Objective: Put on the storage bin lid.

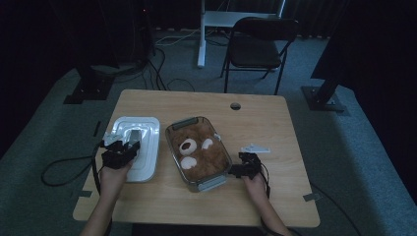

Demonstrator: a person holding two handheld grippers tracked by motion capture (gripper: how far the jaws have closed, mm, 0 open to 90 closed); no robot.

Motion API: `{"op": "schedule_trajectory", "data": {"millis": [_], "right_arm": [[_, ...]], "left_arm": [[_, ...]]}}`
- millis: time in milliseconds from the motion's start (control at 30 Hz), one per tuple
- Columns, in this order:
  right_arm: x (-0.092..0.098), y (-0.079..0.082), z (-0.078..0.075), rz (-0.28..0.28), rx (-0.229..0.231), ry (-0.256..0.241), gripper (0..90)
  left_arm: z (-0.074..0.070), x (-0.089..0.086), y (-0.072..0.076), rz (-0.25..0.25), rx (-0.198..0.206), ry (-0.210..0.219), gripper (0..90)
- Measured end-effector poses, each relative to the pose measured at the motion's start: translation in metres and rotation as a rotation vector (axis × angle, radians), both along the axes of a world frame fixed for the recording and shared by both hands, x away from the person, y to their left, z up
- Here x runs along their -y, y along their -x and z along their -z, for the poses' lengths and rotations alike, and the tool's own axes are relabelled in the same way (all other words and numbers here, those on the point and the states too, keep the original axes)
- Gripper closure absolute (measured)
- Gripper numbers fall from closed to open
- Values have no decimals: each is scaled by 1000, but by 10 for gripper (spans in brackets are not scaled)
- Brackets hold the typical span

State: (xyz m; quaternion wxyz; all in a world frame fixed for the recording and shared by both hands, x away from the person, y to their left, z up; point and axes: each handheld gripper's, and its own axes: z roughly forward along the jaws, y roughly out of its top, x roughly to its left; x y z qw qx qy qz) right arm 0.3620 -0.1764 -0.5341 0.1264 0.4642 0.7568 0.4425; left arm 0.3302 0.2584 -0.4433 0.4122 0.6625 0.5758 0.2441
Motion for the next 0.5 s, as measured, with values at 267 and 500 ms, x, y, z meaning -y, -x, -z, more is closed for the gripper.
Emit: {"op": "schedule_trajectory", "data": {"millis": [267,500], "right_arm": [[-11,7,-1,-81,15,-21,125],[-24,10,0,-108,10,-16,125]], "left_arm": [[-27,3,14,35,71,16,687],[-48,17,26,131,100,35,687]]}}
